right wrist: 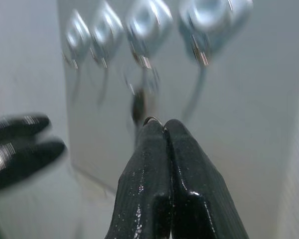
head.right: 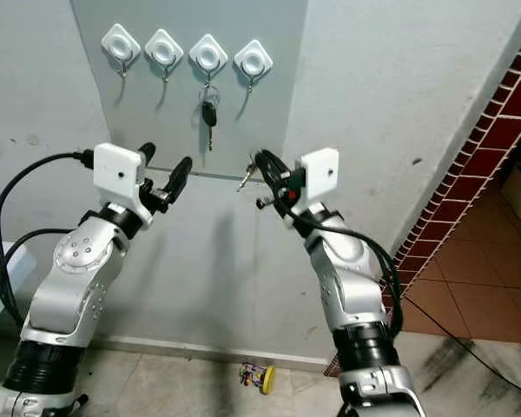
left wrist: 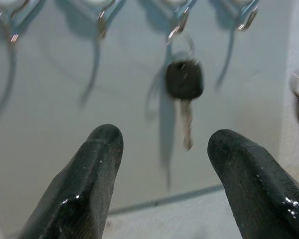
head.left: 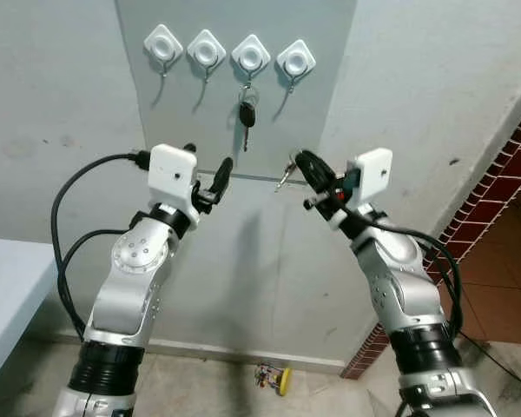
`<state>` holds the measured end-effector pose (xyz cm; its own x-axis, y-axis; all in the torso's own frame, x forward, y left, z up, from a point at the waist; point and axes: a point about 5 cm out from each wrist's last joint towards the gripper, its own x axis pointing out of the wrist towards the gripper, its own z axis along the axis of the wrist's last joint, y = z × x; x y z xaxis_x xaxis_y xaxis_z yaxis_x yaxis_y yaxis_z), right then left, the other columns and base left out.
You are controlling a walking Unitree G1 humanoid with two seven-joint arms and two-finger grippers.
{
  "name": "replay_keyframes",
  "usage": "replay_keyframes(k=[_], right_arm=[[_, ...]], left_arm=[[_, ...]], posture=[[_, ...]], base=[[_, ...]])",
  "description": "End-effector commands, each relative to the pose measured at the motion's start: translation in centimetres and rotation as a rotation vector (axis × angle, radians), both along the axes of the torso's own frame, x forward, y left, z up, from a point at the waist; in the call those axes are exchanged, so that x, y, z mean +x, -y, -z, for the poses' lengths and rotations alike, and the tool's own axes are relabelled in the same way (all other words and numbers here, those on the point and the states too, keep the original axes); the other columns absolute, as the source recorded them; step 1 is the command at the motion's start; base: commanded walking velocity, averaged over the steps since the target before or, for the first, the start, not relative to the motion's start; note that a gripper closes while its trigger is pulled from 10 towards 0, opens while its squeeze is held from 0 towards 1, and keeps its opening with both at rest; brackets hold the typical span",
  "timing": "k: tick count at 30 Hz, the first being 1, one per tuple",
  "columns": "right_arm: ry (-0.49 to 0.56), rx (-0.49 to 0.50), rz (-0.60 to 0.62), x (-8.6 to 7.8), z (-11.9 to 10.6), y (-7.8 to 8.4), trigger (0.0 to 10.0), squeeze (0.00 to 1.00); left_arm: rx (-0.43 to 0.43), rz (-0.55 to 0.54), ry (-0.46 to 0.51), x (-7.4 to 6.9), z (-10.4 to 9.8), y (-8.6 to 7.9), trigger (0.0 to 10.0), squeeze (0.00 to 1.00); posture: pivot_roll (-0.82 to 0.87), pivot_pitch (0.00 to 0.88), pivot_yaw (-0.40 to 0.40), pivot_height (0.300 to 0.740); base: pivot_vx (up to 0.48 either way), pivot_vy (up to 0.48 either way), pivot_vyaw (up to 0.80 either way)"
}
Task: Hang keys on a hook
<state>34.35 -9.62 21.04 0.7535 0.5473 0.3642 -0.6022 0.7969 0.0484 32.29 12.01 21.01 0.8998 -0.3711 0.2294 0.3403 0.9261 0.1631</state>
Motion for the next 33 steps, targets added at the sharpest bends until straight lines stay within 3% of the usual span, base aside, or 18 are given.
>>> replay_keyframes(k=[1, 14, 33], right_arm=[[0.039, 0.025, -0.003, 0.2, -1.4, 0.1, 10.0, 0.0], [0.05, 0.124, 0.01, 1.5, -3.5, -0.6, 10.0, 0.0], [0.048, 0.13, 0.015, 1.6, -3.7, -0.6, 10.0, 0.0]], left_arm=[[0.008, 0.023, 0.023, 0.0, -0.7, 0.5, 10.0, 0.0], [-0.013, 0.036, 0.028, -0.2, -1.0, 0.5, 10.0, 0.0], [-0.017, 0.036, 0.027, -0.2, -1.0, 0.5, 10.0, 0.0]], posture=[[-0.11, 0.0, -0.037, 0.724], [-0.1, 0.0, -0.044, 0.724], [-0.1, 0.0, -0.044, 0.724]], base=[[0.0, 0.0, 0.0], [0.0, 0.0, 0.0], [0.0, 0.0, 0.0]])
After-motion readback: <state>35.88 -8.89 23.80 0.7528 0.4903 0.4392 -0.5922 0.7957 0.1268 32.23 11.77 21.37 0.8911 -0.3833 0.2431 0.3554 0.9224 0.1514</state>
